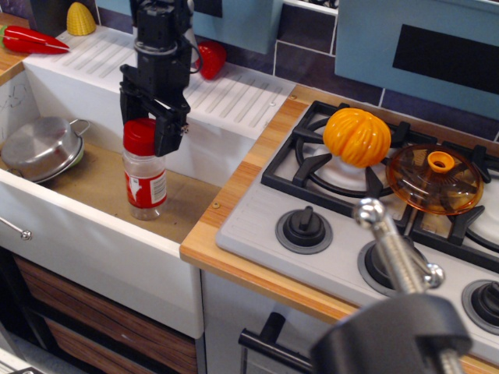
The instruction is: Put cap on container
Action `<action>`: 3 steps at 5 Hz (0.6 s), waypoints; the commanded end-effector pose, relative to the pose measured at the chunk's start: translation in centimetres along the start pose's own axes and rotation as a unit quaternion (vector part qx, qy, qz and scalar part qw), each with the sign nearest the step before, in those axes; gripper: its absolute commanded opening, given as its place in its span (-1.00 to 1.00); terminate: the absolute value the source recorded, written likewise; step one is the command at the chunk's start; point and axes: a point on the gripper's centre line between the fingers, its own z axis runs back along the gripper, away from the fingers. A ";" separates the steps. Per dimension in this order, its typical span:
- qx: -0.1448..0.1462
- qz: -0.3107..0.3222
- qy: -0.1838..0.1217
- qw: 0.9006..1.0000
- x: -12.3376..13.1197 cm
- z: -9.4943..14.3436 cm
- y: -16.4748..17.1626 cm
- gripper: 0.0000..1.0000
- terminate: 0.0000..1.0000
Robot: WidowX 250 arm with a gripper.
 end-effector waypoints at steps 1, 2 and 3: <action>-0.003 0.011 -0.014 1.000 0.2 0.4 0.0 -1.00 -1.00; -0.003 0.011 -0.014 1.000 0.2 0.4 0.0 1.00 -1.00; -0.003 0.011 -0.014 1.000 0.2 0.4 0.0 1.00 -1.00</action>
